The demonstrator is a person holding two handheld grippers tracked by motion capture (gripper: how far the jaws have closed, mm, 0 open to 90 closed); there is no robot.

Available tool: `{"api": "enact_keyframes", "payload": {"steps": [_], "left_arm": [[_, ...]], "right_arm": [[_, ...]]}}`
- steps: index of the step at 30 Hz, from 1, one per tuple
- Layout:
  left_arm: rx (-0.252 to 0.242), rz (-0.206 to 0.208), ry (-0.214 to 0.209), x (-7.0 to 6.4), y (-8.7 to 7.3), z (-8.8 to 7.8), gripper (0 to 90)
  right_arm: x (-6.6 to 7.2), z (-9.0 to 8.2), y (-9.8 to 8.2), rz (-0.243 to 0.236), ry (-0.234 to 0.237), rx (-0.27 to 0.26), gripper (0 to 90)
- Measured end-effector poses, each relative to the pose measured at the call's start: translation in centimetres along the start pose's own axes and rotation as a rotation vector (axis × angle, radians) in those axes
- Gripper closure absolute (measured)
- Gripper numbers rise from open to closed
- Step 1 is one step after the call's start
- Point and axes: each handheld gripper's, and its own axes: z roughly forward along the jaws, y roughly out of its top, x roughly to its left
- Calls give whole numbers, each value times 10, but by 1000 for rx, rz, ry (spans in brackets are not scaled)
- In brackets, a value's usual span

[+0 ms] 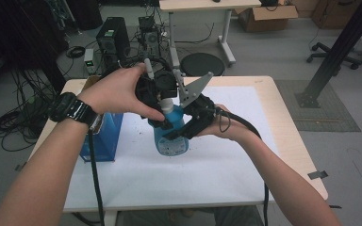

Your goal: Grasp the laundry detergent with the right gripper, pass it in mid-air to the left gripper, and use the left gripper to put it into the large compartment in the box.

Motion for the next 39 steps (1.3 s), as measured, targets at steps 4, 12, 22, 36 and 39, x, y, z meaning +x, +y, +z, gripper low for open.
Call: {"api": "enact_keyframes", "payload": {"steps": [4,12,22,36,39], "left_arm": [[2,0,-3,0,0,0,331],[4,-7,-9,-1,-1,-1,377],[14,-26,-13,0,0,-3,381],[105,-349,57,26,-15,-29,384],[116,-429,91,31,-20,-35,383]], "right_arm": [[0,0,0,2,-2,2,431],[-1,2,-1,5,-10,11,431],[-1,3,1,5,-5,17,429],[-12,-17,-16,78,-71,115,203],[-13,-23,-22,88,-97,163,179]]}}
